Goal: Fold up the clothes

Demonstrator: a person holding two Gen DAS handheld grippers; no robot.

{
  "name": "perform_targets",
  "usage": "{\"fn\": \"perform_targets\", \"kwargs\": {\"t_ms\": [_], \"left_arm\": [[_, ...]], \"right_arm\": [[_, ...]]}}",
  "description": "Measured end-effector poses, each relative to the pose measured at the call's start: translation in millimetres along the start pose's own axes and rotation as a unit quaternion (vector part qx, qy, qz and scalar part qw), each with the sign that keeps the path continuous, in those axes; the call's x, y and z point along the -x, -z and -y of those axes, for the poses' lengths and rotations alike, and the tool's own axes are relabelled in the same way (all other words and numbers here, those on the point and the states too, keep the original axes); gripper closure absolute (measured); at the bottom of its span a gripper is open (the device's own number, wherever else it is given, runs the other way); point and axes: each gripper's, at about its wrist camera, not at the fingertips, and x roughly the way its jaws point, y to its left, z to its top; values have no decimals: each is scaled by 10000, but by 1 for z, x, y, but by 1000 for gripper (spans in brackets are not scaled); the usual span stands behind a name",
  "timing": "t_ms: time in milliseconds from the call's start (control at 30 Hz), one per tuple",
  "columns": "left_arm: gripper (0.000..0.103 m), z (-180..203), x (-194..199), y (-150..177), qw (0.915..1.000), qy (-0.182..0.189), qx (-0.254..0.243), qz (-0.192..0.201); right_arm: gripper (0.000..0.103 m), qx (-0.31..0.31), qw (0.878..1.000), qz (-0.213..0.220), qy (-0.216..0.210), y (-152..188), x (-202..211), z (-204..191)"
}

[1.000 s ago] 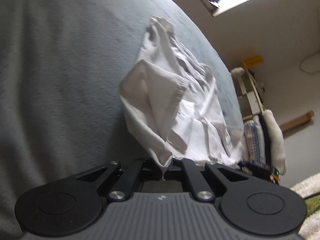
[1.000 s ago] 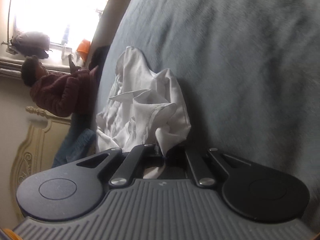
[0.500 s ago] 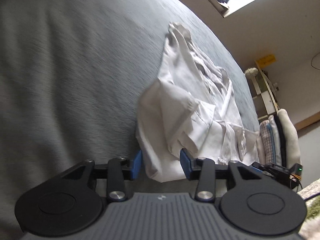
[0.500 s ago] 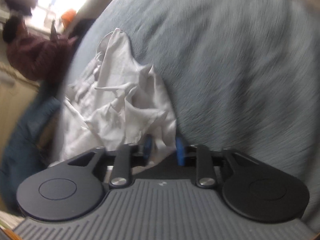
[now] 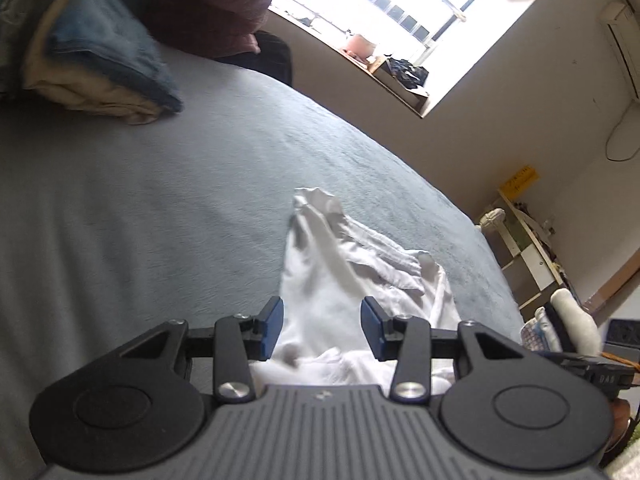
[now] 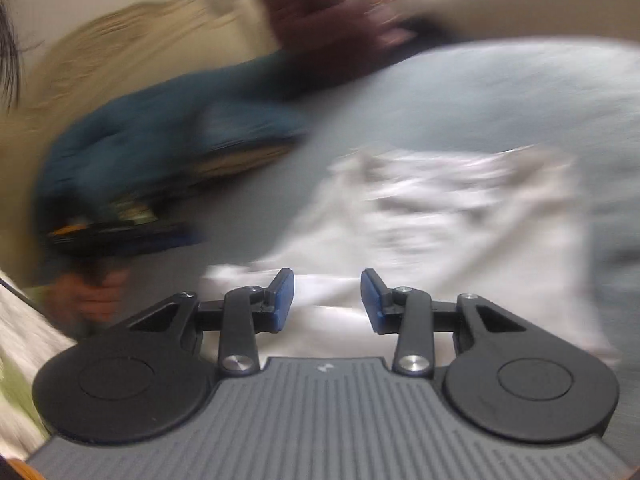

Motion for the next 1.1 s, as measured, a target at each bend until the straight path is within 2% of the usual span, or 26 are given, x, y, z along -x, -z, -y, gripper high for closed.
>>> {"fn": "perform_targets", "kwargs": {"t_ms": [67,167,300,433,633,767,867,933,1100], "left_arm": [[60,1,-14,-1,9997,119,24,-230],[60,2,-32,0,9977,280,4,-616],[59,-2,-47,1,9940,335,-60,-1039],[55,-3,-61,2,9873,378,-196,-1531],[53,-4,-73,-2,9815,209,-341,-1874],[52,-14,-81,-7,9738,280,94,-2255],[52,-26,-88,-11,9656,455,590,-2493],[52,-33,-90,-14,9616,554,872,-2544],[51,-52,-95,-20,9486,940,1685,-2508]], "right_arm": [[66,-264,9982,-400,-368,-7,-34,3],[66,-801,9912,-855,-613,-8,-70,15],[66,-1584,9771,-1321,-525,0,-100,29],[66,-2139,9619,-1598,-583,15,-119,40],[66,-2358,9510,-1912,-588,29,-140,47],[66,-2520,9447,-1964,-740,35,-144,51],[74,-2671,9412,-1809,-1003,36,-143,54],[80,-2790,9384,-1664,-1181,35,-140,57],[83,-3091,9306,-1297,-1474,29,-133,65]]}}
